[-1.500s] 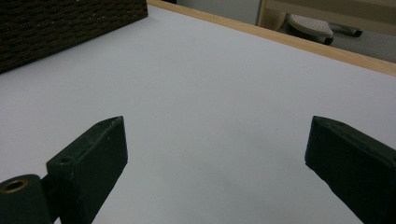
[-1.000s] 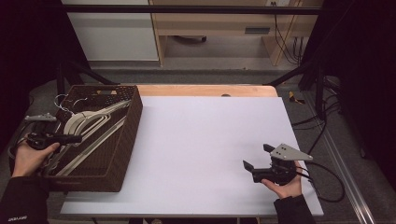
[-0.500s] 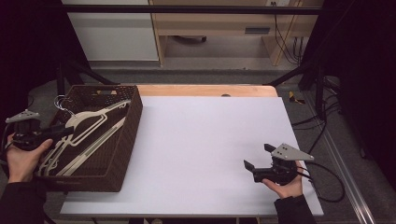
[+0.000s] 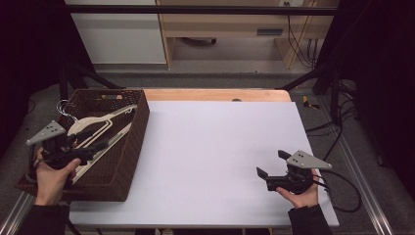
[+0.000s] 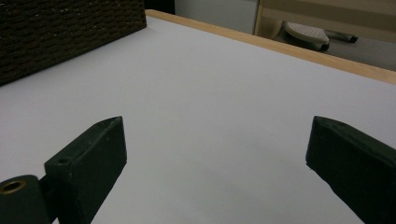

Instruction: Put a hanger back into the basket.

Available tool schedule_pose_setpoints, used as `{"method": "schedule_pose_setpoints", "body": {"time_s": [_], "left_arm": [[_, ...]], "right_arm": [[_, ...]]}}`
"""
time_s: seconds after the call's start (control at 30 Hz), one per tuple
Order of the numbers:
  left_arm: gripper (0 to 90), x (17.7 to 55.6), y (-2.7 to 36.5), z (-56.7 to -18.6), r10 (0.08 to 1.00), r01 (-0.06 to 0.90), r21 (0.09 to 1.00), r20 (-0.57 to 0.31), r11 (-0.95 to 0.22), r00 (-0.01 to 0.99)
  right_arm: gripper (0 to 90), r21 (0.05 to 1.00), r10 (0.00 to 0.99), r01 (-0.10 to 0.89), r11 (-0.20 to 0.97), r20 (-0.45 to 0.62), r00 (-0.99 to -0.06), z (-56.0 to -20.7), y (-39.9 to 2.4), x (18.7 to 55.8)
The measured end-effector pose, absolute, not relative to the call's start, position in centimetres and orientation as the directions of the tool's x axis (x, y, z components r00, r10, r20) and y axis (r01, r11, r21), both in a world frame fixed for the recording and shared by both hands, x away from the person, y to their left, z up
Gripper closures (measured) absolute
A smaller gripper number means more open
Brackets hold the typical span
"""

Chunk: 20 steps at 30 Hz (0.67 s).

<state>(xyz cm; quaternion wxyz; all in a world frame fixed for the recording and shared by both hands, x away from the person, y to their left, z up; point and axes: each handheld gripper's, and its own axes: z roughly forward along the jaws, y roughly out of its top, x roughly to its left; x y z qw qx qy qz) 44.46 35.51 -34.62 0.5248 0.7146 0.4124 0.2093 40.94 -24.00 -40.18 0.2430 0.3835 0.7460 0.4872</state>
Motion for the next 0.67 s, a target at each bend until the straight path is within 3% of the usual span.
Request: {"method": "schedule_pose_setpoints", "body": {"time_s": [0.17,0.67], "left_arm": [[8.5,43.4,32.5,-35.4,0.782,0.345,0.930,-0.120,-0.128,0.611],[7.6,42.5,28.8,-37.6,0.750,0.329,0.927,-0.088,-0.179,0.655]], "right_arm": [[5.6,0.916,0.806,0.333,0.222,0.020,-0.591,-40.1,-24.1,40.9],[5.4,0.927,0.800,0.318,0.201,0.032,-0.599,-39.8,-24.6,40.6]]}}
